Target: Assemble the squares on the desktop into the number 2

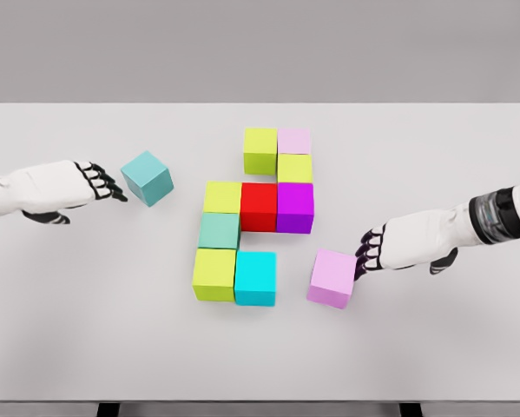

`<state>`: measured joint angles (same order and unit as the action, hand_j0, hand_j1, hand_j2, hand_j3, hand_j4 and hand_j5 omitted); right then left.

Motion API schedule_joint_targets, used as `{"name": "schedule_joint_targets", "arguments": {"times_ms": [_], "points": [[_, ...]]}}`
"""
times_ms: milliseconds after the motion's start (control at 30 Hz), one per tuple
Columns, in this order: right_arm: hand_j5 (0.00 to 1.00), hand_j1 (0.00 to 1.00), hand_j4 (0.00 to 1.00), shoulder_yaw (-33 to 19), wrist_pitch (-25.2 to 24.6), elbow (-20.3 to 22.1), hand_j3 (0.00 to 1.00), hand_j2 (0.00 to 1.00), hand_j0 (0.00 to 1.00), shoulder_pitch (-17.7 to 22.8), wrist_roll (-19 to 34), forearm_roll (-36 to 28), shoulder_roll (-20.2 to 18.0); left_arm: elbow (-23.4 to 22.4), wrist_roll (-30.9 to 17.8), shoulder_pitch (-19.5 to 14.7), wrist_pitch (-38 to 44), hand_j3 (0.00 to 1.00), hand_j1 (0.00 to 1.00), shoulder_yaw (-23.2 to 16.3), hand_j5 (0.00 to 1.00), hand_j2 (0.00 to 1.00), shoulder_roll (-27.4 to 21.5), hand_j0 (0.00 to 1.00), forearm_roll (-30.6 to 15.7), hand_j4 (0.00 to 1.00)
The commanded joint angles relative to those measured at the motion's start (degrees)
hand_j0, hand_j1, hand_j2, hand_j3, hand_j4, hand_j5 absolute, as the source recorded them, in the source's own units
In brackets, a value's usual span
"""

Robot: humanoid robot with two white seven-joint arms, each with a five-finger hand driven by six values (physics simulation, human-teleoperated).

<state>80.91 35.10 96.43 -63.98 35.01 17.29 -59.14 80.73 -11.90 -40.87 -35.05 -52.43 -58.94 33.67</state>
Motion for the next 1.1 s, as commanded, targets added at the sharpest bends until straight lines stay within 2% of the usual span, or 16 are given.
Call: {"name": "schedule_joint_targets", "arguments": {"times_ms": [0, 167, 300, 367, 733, 1067], "points": [[1.00, 1.00, 1.00, 0.0, -0.1, 0.2, 1.00, 1.00, 1.00, 0.0, 0.0, -0.3, 0.0, 0.8, 0.0, 0.0, 0.1, 0.90, 0.90, -1.0, 0.90, 0.90, 0.2, 0.90, -0.3, 0.90], [1.00, 1.00, 1.00, 0.0, -0.1, 0.2, 1.00, 1.00, 1.00, 0.0, 0.0, -0.3, -1.0, 0.5, 0.0, 0.0, 0.1, 0.90, 0.90, -1.4, 0.90, 0.90, 1.6, 0.90, -0.1, 0.90], [1.00, 1.00, 1.00, 0.0, -0.1, 4.1, 1.00, 1.00, 1.00, 0.0, 0.0, -0.3, -4.2, -0.4, -0.2, -0.2, 0.1, 0.91, 0.91, -1.6, 0.91, 0.91, 3.7, 0.91, 0.4, 0.91], [1.00, 1.00, 1.00, 0.0, -0.1, 4.4, 1.00, 1.00, 1.00, 0.1, 0.0, -0.7, -4.1, -1.1, -0.3, -0.5, 0.1, 0.91, 0.91, -1.6, 0.91, 0.91, 4.2, 0.91, 0.5, 0.91], [1.00, 1.00, 1.00, 0.1, -0.1, 4.5, 1.00, 1.00, 1.00, 0.2, 0.0, -0.8, -0.9, -10.9, -3.7, -3.3, 0.1, 0.93, 0.93, -1.5, 0.93, 0.93, 12.4, 0.93, 0.9, 0.93], [1.00, 1.00, 1.00, 0.0, -0.1, 4.6, 1.00, 1.00, 1.00, 0.1, 0.0, -0.9, -0.1, -14.2, -3.7, -6.2, 0.1, 0.94, 0.94, -1.5, 0.94, 0.94, 15.6, 0.94, 0.8, 0.94]]}}
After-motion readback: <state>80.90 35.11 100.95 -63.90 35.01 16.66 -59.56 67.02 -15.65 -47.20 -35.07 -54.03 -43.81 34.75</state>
